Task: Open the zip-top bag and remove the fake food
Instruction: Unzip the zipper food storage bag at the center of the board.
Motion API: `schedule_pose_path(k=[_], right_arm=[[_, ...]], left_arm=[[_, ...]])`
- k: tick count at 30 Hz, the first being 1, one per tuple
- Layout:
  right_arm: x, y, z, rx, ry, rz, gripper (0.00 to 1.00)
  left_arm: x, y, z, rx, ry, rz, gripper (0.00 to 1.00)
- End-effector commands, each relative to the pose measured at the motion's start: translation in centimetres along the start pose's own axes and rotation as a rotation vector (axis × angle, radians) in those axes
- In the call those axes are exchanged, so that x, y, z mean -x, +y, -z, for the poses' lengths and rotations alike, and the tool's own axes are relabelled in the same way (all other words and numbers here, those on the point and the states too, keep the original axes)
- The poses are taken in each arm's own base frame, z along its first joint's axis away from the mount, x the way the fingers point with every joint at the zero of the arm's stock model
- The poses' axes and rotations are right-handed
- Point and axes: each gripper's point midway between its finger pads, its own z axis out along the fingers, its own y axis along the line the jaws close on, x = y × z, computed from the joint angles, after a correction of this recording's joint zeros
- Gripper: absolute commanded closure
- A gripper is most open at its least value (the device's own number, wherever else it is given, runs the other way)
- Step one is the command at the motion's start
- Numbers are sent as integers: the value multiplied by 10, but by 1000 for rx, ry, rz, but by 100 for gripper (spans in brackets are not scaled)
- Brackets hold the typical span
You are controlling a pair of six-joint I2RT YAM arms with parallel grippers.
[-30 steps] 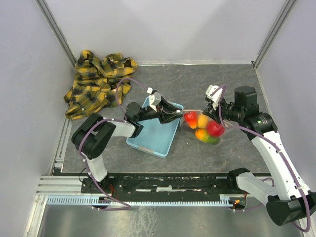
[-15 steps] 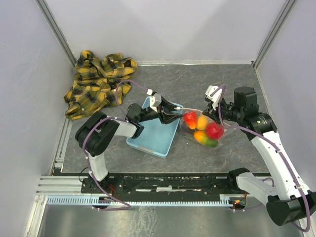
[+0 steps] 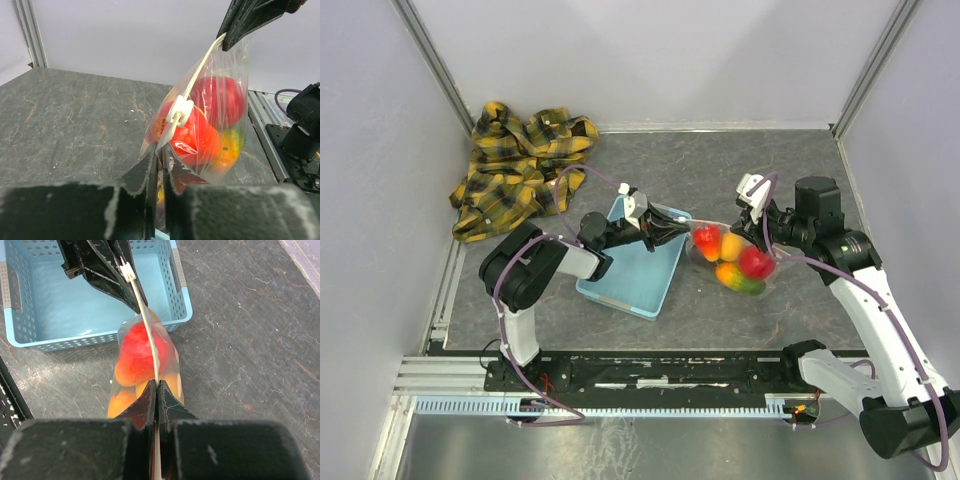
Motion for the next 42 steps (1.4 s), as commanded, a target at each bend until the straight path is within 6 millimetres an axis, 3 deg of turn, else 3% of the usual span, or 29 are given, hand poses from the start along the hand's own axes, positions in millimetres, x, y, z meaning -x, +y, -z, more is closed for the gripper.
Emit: schedule_pose_path(k=[1, 5, 7, 11, 17, 21, 30, 36, 42], right_arm=[[20, -6, 3, -31, -78, 55, 97], [17, -8, 3, -43, -66, 47, 96], [14, -12, 2, -68, -57, 33, 87], [12, -14, -1, -82, -62, 12, 71], [27, 12, -7, 79, -157, 18, 52], [45, 33, -6, 204, -254, 52, 45], [57, 57, -14, 367, -331, 208, 41], [59, 47, -27, 368, -322, 287, 36], [64, 45, -40, 437, -306, 304, 39]], left_arm=[[32, -6, -7, -38, -106, -67, 93], [39, -11, -5, -32, -124, -49, 97], [42, -13, -1, 3, -129, -50, 97], [29, -21, 2, 59, -39, -76, 97], [23, -36, 6, 75, 45, -92, 97], [19, -38, 6, 86, 112, -95, 97], [17, -40, 10, 86, 157, -115, 97], [17, -40, 10, 76, 169, -166, 97], [23, -39, 9, 63, 183, -234, 97]])
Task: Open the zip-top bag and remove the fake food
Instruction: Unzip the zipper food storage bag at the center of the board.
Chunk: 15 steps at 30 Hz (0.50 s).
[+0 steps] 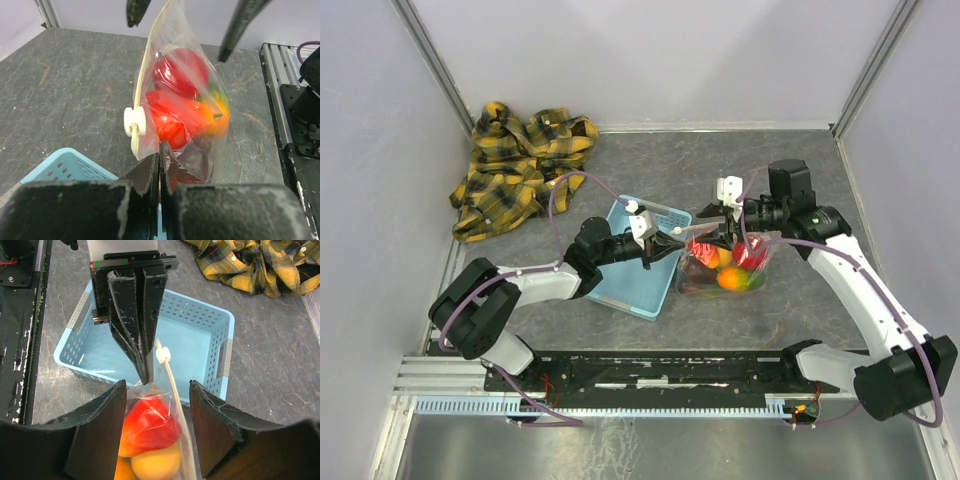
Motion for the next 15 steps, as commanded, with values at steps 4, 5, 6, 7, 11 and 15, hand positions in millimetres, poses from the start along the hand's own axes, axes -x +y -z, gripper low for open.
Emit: schedule_pose_path(k=[4, 5, 6, 7, 11, 15], right_arm=[[22, -6, -12, 69, -38, 101, 40], [21, -7, -14, 75, -33, 103, 41], [22, -7, -15, 83, -30, 109, 41], [22, -7, -17, 94, -25, 106, 41], [16, -7, -25, 123, 7, 96, 42], [11, -7, -29, 150, 32, 87, 44]], left_arm=[[32, 0, -3, -23, -46, -166, 97], [33, 0, -4, -24, -46, -173, 97], [33, 0, -3, -24, -43, -180, 97], [34, 1, -3, -23, -42, -186, 97], [35, 1, -3, -26, -35, -206, 97], [37, 0, -4, -29, -35, -216, 97]])
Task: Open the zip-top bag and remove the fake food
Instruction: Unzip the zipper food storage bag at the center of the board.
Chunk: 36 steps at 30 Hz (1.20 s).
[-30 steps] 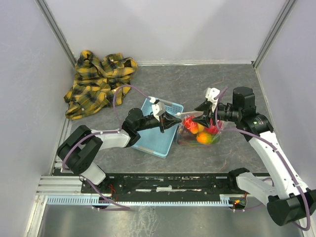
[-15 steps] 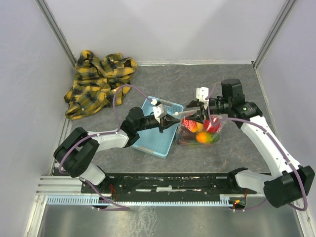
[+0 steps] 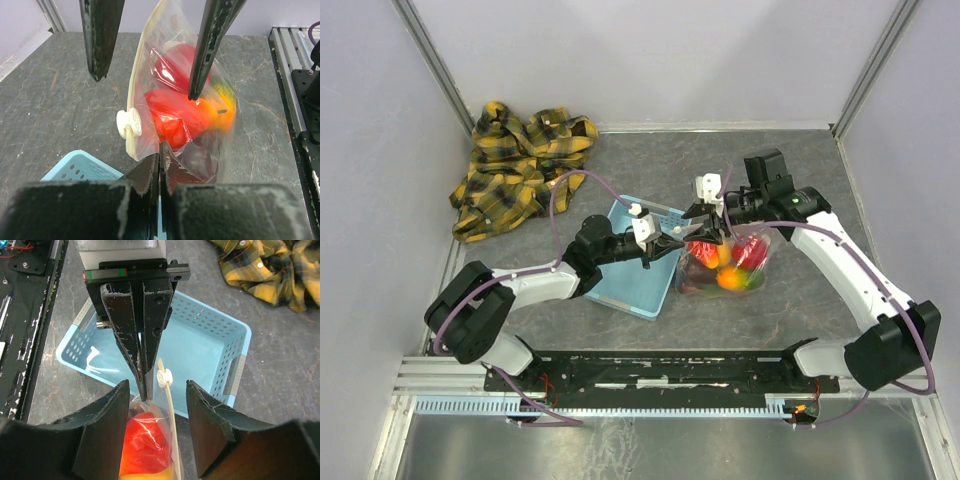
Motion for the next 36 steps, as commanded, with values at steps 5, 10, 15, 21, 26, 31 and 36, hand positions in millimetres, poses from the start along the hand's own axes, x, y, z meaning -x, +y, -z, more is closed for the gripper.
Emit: schedule_pose_path(k=[5, 10, 15, 21, 26, 31, 36], right_arm=[[7, -5, -4, 31, 9, 37, 45], [5, -7, -9, 45, 15, 27, 46], [8, -7, -13, 62, 12, 28, 47], [6, -4, -16, 83, 28, 25, 52], [3, -1, -16, 98, 48, 16, 57], [4, 0, -14, 100, 52, 16, 66], [3, 2, -13, 104, 58, 14, 73]], left_arm=[[37, 2, -4, -16, -70, -122, 97], [41, 2, -3, -15, -75, -131, 97], [44, 1, -3, -16, -76, -137, 97], [46, 0, -3, -18, -80, -140, 97], [47, 0, -3, -18, -81, -139, 97], [48, 1, -4, -15, -83, -138, 97], [47, 1, -4, -12, -80, -135, 97]])
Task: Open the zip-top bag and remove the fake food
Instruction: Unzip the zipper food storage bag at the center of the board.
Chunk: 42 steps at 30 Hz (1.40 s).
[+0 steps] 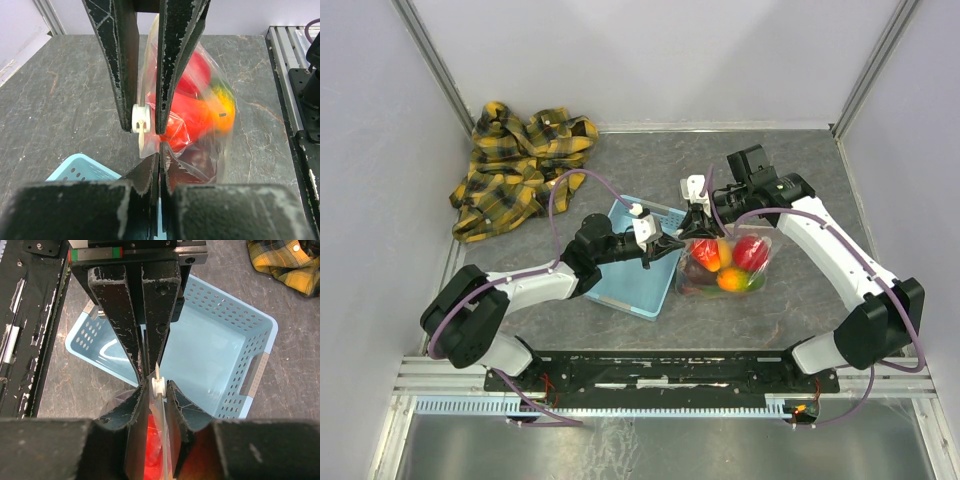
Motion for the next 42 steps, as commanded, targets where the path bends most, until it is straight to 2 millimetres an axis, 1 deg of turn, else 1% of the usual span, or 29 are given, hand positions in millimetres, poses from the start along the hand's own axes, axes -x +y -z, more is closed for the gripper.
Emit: schedule_pose_path(k=[1, 6, 13, 25, 31, 37, 42], right_arm=[[17, -3, 6, -9, -20, 52, 74], [16, -2, 8, -16, -13, 55, 81], [11, -1, 10, -35, 12, 56, 84], [8, 5, 18, -80, 37, 65, 86], [8, 12, 23, -95, 43, 73, 86], [2, 17, 27, -116, 64, 75, 86], [-1, 18, 34, -146, 89, 80, 86]], left_arm=[[37, 6, -4, 3, -82, -110, 97], [37, 6, -4, 5, -81, -102, 97], [36, 5, -1, 12, -76, -100, 97], [35, 5, 6, 38, -67, -109, 97], [37, 6, 9, 50, -65, -106, 97], [33, 5, 13, 61, -57, -105, 97], [34, 4, 16, 68, -57, -108, 97]])
